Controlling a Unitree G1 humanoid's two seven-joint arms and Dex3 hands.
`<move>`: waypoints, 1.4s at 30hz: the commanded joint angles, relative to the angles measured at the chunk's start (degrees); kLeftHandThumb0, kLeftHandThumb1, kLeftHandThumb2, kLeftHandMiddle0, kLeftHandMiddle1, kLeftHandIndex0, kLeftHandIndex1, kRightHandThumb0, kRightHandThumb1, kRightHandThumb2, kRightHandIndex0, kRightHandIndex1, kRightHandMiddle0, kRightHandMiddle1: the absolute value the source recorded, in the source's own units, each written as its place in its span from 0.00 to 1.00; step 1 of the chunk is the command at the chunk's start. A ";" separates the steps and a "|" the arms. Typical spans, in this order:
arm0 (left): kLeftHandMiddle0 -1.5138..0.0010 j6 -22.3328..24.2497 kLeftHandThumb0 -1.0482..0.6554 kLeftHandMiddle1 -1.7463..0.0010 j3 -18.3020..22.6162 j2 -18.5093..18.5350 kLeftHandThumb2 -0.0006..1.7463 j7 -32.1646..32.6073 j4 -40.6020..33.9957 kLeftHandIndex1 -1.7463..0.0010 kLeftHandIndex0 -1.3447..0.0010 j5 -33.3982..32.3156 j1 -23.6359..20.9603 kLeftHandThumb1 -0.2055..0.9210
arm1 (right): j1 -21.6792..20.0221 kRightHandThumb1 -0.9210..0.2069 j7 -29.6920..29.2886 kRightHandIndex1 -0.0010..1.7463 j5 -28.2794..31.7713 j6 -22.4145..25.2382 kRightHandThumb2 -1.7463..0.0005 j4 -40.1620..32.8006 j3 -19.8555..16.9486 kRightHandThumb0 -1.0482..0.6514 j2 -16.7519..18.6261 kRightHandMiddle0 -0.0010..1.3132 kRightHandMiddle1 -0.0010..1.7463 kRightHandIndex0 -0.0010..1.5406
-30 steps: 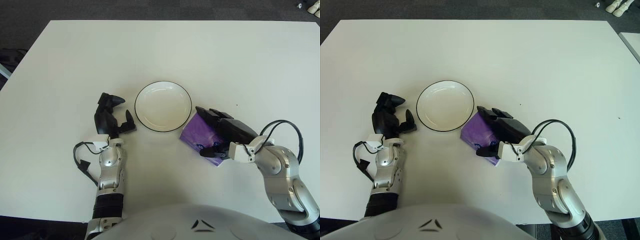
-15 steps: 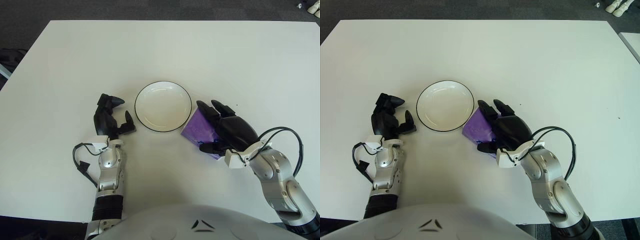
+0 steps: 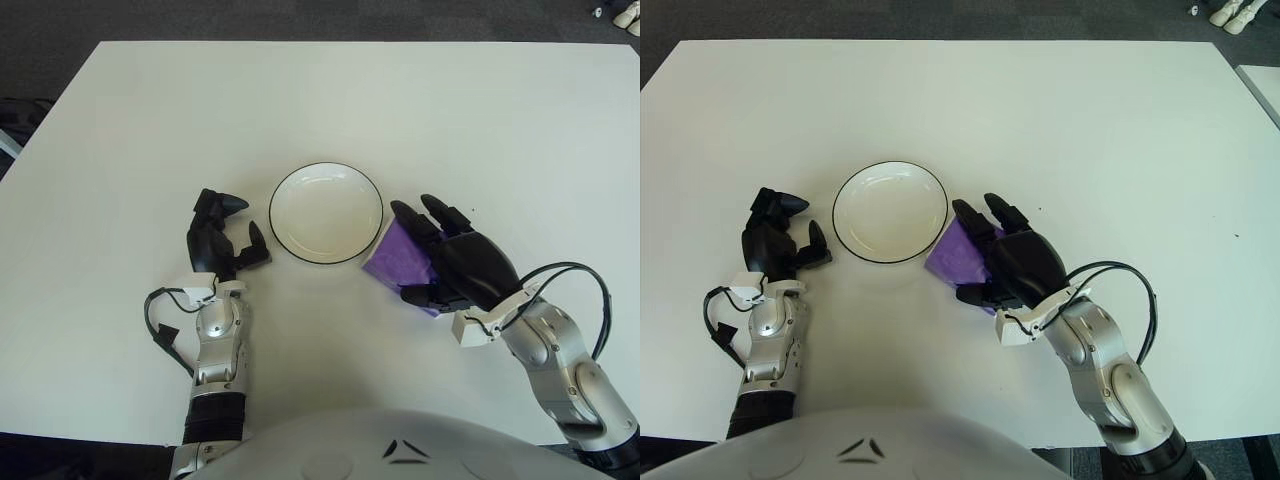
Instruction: Put the tissue paper into the plate.
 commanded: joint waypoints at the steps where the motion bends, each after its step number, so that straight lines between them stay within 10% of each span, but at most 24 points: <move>1: 0.48 2.28 0.61 0.00 0.15 -1.46 0.93 0.78 2.06 0.00 0.56 -0.06 3.23 0.23 | 1.95 0.39 1.97 0.00 -1.41 0.11 0.52 3.49 -0.44 0.18 -1.55 0.00 0.21 0.00; 10: 0.45 2.02 0.61 0.00 0.06 -1.37 0.96 0.88 2.17 0.01 0.54 -0.17 3.36 0.19 | 1.44 0.44 2.73 0.16 -3.01 -2.30 0.45 3.96 -0.85 0.23 -3.42 0.00 0.69 0.00; 14: 0.47 1.71 0.61 0.00 0.05 -1.40 0.94 0.73 2.18 0.00 0.56 -0.50 3.44 0.22 | 1.17 0.53 3.46 0.56 -1.95 -2.31 0.39 4.02 -1.15 0.30 -3.26 0.00 0.83 0.00; 21: 0.47 1.62 0.61 0.00 0.12 -1.56 0.93 0.98 1.97 0.00 0.56 -0.64 3.55 0.23 | 0.57 0.68 6.93 0.94 1.13 -0.09 0.26 2.91 -1.63 0.42 -2.20 0.00 0.98 0.00; 32: 0.45 2.19 0.61 0.00 0.09 -1.48 0.96 1.30 1.38 0.00 0.54 -0.47 3.72 0.19 | 0.60 0.68 9.54 1.00 2.19 3.01 0.24 1.78 -1.88 0.47 -1.04 0.02 1.00 0.00; 37: 0.45 1.97 0.61 0.00 0.15 -1.56 0.96 1.13 1.37 0.01 0.54 -0.88 3.72 0.20 | 0.37 0.45 10.81 1.00 3.21 3.70 0.33 1.52 -1.96 0.38 -1.03 0.31 1.00 0.08; 42: 0.45 2.29 0.61 0.00 0.29 -1.49 0.96 1.32 1.31 0.01 0.53 -0.81 3.68 0.19 | 0.48 0.58 12.24 0.99 3.41 5.36 0.22 0.60 -1.91 0.58 -0.59 0.43 0.99 0.29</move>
